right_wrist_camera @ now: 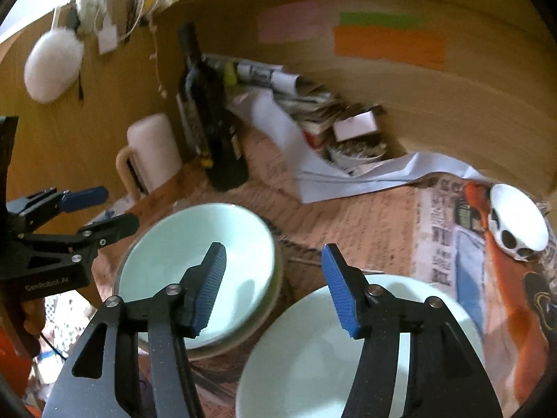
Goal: Organize plates and bowls
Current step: 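Move the left gripper to the small white bowl on the newspaper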
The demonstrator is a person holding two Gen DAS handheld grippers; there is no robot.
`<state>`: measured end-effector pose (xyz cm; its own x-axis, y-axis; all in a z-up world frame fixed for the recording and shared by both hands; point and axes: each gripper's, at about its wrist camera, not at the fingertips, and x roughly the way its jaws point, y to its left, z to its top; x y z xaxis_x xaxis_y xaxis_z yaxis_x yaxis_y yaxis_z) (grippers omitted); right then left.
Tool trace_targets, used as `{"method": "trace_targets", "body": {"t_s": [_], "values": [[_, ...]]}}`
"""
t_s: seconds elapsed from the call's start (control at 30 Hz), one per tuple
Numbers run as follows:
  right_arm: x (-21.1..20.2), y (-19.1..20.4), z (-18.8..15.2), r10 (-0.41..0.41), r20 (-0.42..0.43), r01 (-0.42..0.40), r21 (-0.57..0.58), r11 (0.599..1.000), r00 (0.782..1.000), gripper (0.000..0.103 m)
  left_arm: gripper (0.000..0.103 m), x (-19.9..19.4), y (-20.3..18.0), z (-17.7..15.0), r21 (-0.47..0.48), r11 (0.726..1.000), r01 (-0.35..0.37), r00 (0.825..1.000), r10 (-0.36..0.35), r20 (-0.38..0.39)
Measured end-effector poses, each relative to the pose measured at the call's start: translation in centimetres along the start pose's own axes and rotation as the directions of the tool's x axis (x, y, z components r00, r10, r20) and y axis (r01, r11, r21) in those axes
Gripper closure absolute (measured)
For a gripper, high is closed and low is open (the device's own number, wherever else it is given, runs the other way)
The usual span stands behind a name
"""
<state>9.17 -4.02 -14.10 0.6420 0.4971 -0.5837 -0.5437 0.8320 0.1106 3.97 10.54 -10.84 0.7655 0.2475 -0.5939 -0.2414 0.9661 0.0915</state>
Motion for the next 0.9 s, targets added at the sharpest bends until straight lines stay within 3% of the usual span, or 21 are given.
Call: {"method": "trace_targets", "body": {"t_s": [0.13, 0.3, 0.43, 0.6, 0.73, 0.9], "values": [[-1.6, -2.2, 0.6, -0.077, 0.039, 0.076, 0.024, 0.997, 0.996, 0.049, 0.014, -0.8, -1.1, 1.6, 0.007, 1.000, 0.020, 0.997, -0.020, 0.072], [-4.3, -5.9, 1.0, -0.187, 0.081, 0.181, 0.069, 0.981, 0.979, 0.045, 0.011, -0.7, -3.1, 3.8, 0.025, 0.996, 0.083, 0.991, -0.085, 0.103], [-6.1, -8.9, 1.1, -0.275, 0.103, 0.265, 0.105, 0.959, 0.956, 0.043, 0.009, -0.1, -5.4, 5.6, 0.032, 0.986, 0.161, 0.982, -0.163, 0.091], [-7.8, -12.8, 0.6, -0.401, 0.109, 0.382, 0.157, 0.911, 0.910, 0.042, 0.009, 1.9, -9.6, 8.1, 0.081, 0.979, 0.190, 0.979, -0.195, 0.065], [-7.9, -15.8, 0.2, -0.452, 0.080, 0.431, 0.197, 0.881, 0.888, 0.042, 0.009, 3.9, -12.9, 9.9, 0.113, 0.966, 0.231, 0.972, -0.235, 0.019], [-7.2, -19.3, 0.0, -0.507, 0.031, 0.487, 0.234, 0.841, 0.861, 0.042, 0.009, 7.2, -16.6, 11.8, 0.098, 0.947, 0.307, 0.951, -0.302, -0.060]]}}
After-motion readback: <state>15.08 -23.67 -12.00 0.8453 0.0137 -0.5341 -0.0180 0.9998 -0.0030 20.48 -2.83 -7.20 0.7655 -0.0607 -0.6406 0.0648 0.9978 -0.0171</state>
